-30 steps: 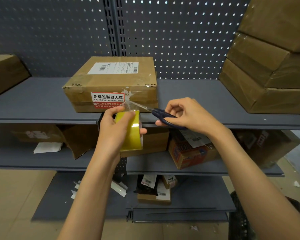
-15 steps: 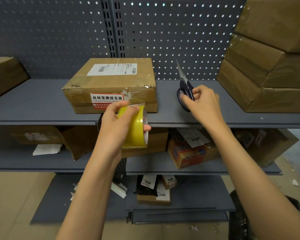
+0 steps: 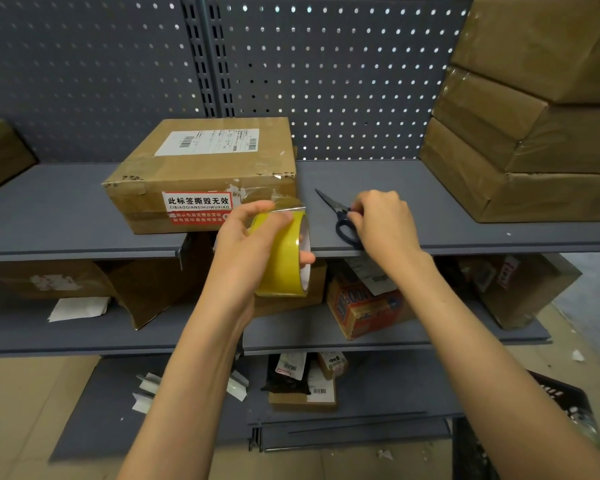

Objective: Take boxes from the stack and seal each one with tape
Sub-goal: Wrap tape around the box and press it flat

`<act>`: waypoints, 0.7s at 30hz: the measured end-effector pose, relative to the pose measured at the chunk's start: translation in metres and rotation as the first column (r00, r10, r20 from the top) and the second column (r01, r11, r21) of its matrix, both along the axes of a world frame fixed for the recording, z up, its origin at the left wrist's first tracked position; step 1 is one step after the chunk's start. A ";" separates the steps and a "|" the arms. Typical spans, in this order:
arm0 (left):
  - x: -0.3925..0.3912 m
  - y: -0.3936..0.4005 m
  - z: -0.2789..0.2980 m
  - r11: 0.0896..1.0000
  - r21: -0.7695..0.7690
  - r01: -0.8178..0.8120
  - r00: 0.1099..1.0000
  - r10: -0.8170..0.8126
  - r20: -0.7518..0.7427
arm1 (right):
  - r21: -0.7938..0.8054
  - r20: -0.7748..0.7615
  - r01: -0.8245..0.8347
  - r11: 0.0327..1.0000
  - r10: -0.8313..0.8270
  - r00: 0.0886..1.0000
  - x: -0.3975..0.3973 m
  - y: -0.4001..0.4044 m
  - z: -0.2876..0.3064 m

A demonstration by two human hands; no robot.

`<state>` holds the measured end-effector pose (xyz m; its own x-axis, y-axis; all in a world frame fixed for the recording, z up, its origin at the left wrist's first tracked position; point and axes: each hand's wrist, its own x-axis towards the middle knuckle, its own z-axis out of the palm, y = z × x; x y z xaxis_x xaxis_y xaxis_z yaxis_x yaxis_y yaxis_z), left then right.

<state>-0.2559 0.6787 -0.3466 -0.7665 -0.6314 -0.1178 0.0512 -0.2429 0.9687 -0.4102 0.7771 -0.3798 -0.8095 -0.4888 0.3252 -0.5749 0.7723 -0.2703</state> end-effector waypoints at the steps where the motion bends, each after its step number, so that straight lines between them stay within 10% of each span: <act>1: 0.000 0.001 0.000 1.000 0.003 0.004 1.000 -0.004 -0.004 | -0.124 -0.001 -0.056 0.991 0.057 0.998 -0.001 -0.001 0.002; 6: -0.002 0.002 0.000 1.000 -0.004 0.016 1.000 -0.016 -0.015 | -0.676 0.004 -0.402 0.618 0.548 0.836 0.020 -0.010 0.032; 21: 0.005 -0.002 -0.004 0.998 -0.040 0.052 0.999 -0.052 0.010 | -0.490 0.180 -0.597 0.635 0.744 0.644 0.024 -0.016 0.032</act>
<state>-0.2509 0.6763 -0.3502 -0.7974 -0.5952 -0.1000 0.0308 -0.2056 0.9781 -0.3864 0.7612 -0.3477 -0.3848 -0.8451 0.3710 -0.7019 0.0070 -0.7122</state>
